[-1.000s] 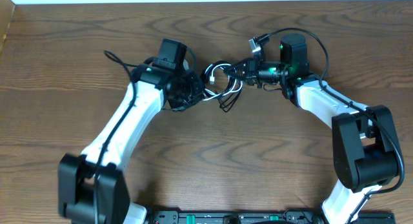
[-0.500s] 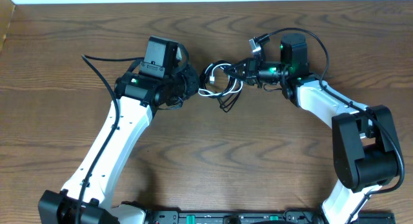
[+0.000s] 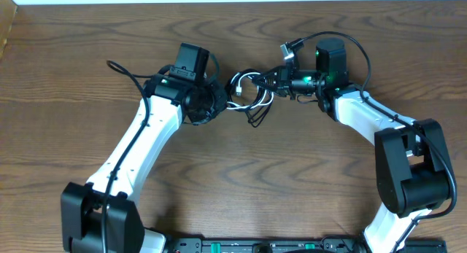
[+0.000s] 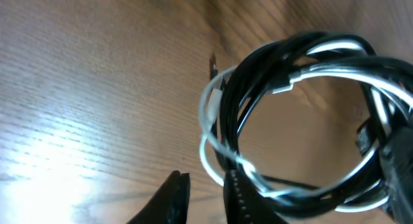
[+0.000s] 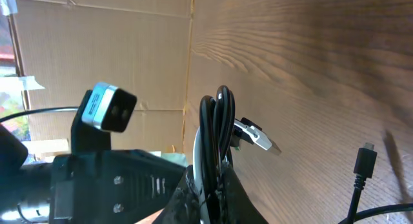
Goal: Untangle cables
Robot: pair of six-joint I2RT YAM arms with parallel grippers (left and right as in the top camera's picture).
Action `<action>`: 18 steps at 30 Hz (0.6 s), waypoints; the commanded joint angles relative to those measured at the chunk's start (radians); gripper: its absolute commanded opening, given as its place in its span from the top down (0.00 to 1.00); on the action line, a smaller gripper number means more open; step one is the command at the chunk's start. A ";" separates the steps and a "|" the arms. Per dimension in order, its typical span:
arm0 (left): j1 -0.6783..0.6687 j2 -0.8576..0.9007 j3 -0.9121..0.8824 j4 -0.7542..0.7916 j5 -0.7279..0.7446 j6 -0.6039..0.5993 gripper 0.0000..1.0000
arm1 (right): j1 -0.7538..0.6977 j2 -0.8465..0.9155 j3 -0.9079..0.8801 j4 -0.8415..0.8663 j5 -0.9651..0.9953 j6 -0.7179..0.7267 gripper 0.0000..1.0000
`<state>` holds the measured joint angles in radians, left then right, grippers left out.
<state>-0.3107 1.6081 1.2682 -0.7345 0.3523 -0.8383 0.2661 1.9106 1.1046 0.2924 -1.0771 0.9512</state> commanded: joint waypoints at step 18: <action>-0.055 0.008 -0.004 -0.009 -0.059 -0.076 0.69 | 0.007 -0.008 0.007 0.003 -0.014 0.006 0.99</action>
<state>-0.3450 1.6112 1.2678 -0.7372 0.3305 -0.8822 0.2661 1.9106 1.1046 0.2924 -1.0771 0.9512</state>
